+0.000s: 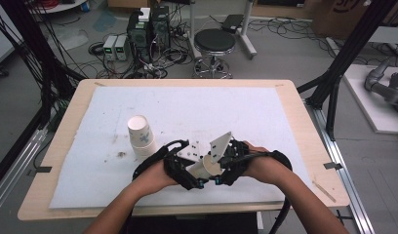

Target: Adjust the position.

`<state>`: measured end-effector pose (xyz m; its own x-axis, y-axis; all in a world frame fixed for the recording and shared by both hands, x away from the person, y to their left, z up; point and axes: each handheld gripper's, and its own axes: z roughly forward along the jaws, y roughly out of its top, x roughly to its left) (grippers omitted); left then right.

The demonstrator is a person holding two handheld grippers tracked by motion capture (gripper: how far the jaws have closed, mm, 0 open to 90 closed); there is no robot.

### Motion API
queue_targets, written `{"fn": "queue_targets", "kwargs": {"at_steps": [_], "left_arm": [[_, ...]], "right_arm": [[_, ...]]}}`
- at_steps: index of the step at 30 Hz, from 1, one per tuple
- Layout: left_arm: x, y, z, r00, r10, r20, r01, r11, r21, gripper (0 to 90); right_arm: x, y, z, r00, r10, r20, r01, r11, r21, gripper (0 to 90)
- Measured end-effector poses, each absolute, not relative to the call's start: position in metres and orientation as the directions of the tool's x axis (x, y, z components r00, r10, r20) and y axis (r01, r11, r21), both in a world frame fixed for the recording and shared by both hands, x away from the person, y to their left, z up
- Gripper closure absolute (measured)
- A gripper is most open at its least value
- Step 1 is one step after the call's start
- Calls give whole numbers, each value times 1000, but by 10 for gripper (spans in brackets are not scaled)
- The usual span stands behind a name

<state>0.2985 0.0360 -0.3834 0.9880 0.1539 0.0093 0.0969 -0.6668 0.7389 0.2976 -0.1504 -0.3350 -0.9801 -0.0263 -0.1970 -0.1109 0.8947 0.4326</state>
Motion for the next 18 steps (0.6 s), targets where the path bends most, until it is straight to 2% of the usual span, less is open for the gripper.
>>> {"fn": "queue_targets", "kwargs": {"at_steps": [4,8,18], "left_arm": [[298,35,-385,990,139,3,91,-666,740,324],[298,36,-386,991,137,-7,97,-659,746,326],[299,44,-391,984,176,-31,135,-616,776,316]], "right_arm": [[298,-150,-335,-979,-34,-199,-118,895,430,278],[298,-152,-336,-983,-23,-183,-105,888,448,268],[302,-177,-335,-991,68,-113,-20,772,635,233]]}}
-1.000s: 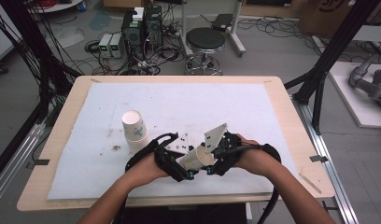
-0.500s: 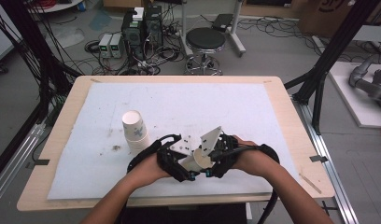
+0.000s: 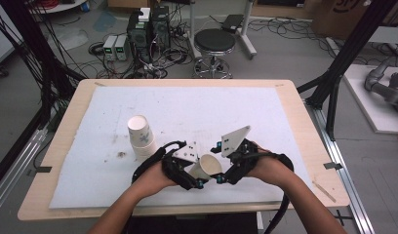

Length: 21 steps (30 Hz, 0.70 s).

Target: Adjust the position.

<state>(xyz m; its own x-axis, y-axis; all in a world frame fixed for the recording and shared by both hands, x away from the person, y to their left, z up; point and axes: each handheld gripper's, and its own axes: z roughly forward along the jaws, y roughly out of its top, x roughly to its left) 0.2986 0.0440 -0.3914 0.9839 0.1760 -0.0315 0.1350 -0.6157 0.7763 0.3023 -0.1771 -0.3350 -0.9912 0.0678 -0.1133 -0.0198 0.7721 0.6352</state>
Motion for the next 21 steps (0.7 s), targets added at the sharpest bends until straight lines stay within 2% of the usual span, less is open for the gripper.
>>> {"fn": "queue_targets", "kwargs": {"at_steps": [11,21], "left_arm": [[302,58,-407,952,301,-56,208,-501,840,311],[306,74,-414,897,435,-79,240,-331,913,309]], "right_arm": [[304,-223,-340,-970,235,-60,96,599,795,230],[301,-268,-364,-872,489,-26,203,409,890,231]]}}
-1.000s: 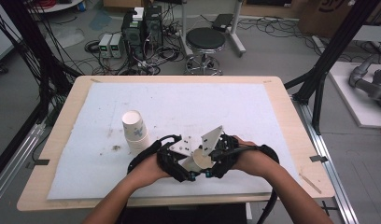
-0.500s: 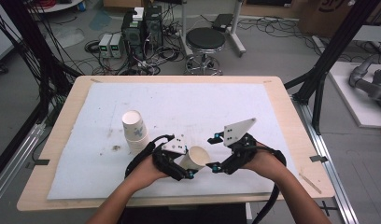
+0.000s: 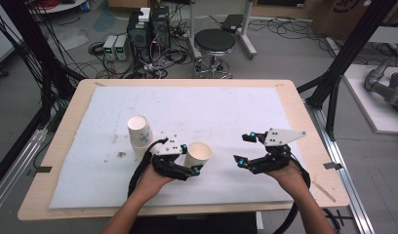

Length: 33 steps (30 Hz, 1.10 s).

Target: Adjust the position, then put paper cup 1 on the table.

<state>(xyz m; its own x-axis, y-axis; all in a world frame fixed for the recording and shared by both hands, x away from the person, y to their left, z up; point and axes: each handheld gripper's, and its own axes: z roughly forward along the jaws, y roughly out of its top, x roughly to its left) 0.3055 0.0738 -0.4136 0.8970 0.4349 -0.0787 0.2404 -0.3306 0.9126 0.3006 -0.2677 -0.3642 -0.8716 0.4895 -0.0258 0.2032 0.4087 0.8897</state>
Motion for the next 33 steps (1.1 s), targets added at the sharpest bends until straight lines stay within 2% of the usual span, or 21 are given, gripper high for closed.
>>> {"fn": "queue_targets", "kwargs": {"at_steps": [6,12,25,33], "left_arm": [[307,84,-409,869,490,-74,219,-247,944,305],[308,88,-406,851,520,-68,184,-174,967,304],[311,90,-400,830,555,-50,143,-125,982,302],[332,82,-390,815,576,-60,129,-80,988,301]], "right_arm": [[296,-293,-386,-797,603,-29,238,358,903,224],[293,-311,-401,-746,666,-3,272,309,911,224],[293,-315,-402,-735,677,-26,260,317,912,225],[293,-315,-400,-734,679,-30,251,312,916,225]]}}
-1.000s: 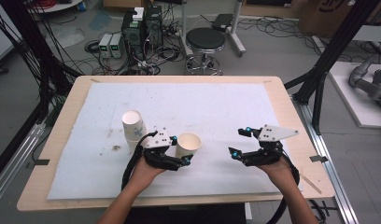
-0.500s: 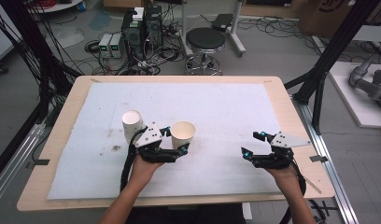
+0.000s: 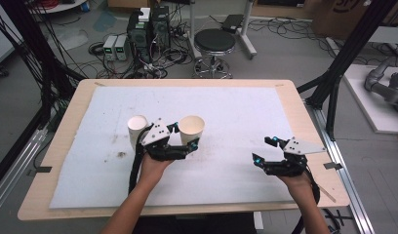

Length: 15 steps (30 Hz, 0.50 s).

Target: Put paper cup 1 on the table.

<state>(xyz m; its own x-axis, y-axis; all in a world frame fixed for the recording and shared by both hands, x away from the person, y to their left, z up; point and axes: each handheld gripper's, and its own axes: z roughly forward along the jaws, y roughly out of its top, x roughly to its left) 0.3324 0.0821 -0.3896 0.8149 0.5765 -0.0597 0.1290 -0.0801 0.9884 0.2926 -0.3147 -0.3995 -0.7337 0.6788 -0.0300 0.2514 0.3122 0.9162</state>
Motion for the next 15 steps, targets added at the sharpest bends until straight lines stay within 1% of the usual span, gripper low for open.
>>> {"fn": "queue_targets", "kwargs": {"at_steps": [9,15], "left_arm": [[366,66,-393,771,636,-32,120,-95,988,303],[384,62,-407,716,697,-34,157,-114,981,303]], "right_arm": [[293,-314,-401,-739,673,-31,247,313,917,225],[292,-315,-401,-747,665,-29,244,314,918,225]]}}
